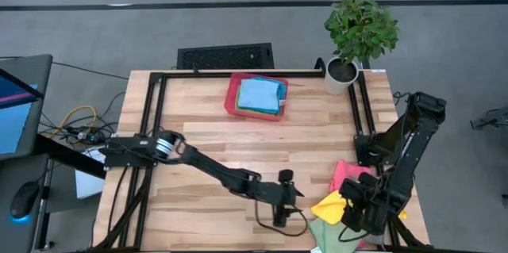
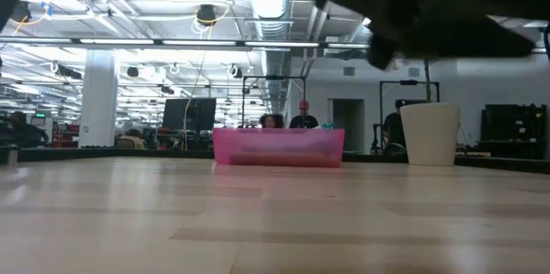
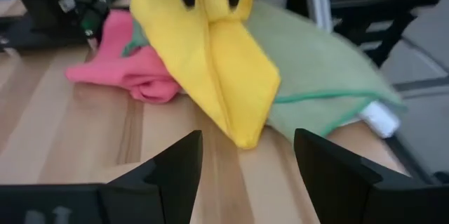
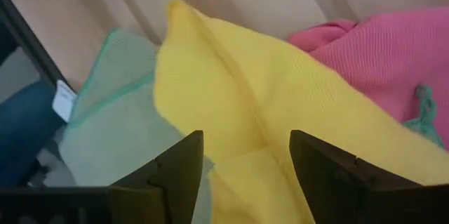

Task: Fold microfiber towels
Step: Fold the yellow microfiber cloth

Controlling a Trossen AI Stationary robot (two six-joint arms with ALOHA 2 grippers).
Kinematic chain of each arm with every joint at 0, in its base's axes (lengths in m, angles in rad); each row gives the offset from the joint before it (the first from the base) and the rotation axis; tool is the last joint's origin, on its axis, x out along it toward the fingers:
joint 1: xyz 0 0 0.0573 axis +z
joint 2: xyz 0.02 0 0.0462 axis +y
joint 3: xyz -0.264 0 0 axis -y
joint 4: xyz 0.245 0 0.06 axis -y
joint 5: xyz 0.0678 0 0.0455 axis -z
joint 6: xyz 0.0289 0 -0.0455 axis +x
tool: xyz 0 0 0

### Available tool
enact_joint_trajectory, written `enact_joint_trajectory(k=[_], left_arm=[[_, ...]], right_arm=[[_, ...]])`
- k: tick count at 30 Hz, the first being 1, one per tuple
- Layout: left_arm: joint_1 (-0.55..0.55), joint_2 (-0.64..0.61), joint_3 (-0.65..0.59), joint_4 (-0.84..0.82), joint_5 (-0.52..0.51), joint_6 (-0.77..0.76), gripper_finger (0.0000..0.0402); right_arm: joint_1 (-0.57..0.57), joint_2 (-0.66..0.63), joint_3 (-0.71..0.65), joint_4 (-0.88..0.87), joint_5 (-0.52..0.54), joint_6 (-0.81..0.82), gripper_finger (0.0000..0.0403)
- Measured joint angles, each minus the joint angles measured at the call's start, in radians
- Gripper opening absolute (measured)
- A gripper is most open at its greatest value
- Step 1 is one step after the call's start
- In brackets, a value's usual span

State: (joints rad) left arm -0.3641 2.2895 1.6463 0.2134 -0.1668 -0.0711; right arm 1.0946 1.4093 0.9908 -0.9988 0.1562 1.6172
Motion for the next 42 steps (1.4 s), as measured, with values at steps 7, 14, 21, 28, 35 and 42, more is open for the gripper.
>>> enact_joint_trajectory(k=[7,14,21,28,35,42], left_arm=[[0.014,0.203,0.319,-0.232,-0.082,0.011,0.0217],[0.037,0.284,0.448,-0.28,-0.029,-0.035,0.0217],[0.037,0.307,0.442,-0.209,-0.029,-0.056,0.0217],[0.029,0.317,0.439,-0.208,-0.048,-0.06,0.0217],[0.028,0.368,0.44,-0.188,0.0,-0.109,0.0217],[0.028,0.373,0.482,-0.271,0.006,-0.119,0.0217]], right_arm=[[0.033,-0.002,0.029,-0.007,0.039,0.066,0.024],[0.038,0.0,0.037,-0.009,0.078,0.077,0.024],[0.038,0.0,0.037,-0.016,0.086,0.076,0.024],[0.044,0.0,0.037,-0.011,0.118,0.076,0.024],[0.044,0.0,0.037,-0.011,0.136,0.076,0.024],[0.051,0.074,0.035,-0.084,0.085,0.045,0.024]])
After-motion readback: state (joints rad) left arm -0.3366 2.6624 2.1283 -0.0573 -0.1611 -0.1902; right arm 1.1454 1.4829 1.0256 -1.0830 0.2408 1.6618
